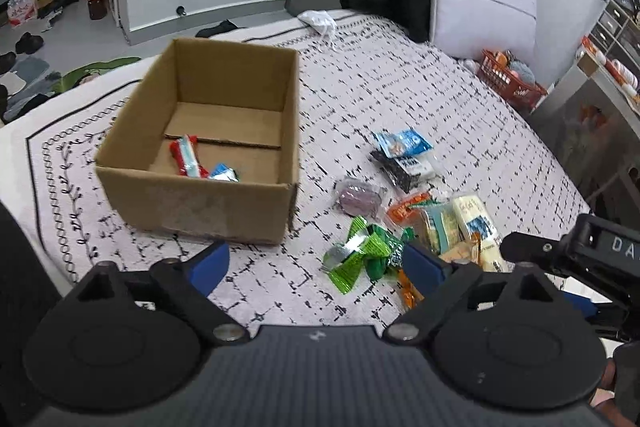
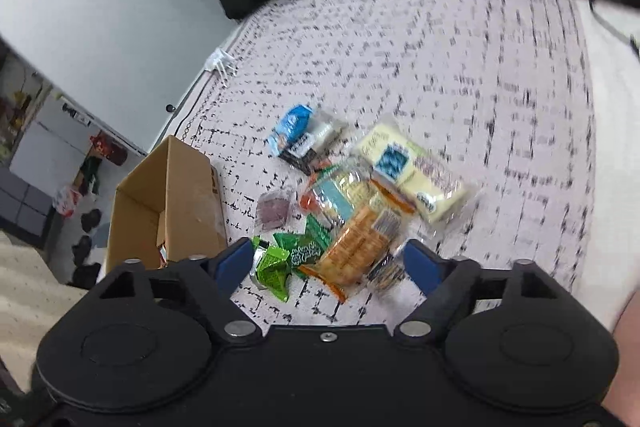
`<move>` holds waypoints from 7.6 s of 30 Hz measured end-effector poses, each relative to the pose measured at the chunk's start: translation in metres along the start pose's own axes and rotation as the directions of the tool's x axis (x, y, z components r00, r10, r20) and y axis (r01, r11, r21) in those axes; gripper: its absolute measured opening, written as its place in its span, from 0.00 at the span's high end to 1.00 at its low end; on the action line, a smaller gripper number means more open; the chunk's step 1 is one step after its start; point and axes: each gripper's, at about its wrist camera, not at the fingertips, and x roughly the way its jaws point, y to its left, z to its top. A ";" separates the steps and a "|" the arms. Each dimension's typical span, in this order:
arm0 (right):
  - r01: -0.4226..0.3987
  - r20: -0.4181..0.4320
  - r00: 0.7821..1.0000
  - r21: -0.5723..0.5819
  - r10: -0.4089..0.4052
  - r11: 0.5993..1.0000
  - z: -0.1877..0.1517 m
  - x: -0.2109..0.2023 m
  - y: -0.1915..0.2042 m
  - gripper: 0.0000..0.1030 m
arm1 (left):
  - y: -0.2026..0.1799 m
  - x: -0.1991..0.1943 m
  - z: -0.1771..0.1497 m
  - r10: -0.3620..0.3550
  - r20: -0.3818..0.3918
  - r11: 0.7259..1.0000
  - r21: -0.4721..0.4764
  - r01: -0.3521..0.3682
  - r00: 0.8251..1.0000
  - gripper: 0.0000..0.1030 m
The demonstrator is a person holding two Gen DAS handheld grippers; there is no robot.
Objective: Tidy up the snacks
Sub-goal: 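Grasp the green wrapped candies with the left gripper while the right gripper grasps the orange-wrapped pastry, then carry the green candies and orange pastry with both grippers over the box, then open the left gripper releasing the green candies while the right gripper releases the pastry into the box, then withdraw both grippers from the box toward the remaining snacks, then grasp the green candy bag with the left gripper while the right gripper grasps the small clear packet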
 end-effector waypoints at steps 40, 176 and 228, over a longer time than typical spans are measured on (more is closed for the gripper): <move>0.091 -0.182 0.981 0.101 -0.072 0.991 0.012 0.098 -0.014 0.52 | -0.012 0.117 -0.014 -0.016 -0.076 0.999 0.049 0.020 0.997 0.46; -0.012 0.219 0.974 -0.229 0.063 0.973 -0.017 -0.041 0.089 0.10 | 0.080 -0.087 0.049 0.011 0.198 0.999 -0.055 0.000 0.980 0.00; 0.151 -0.002 0.987 0.304 -0.158 0.941 -0.026 0.028 -0.047 0.42 | -0.025 0.055 -0.002 -0.119 -0.084 0.993 0.002 0.120 0.989 0.16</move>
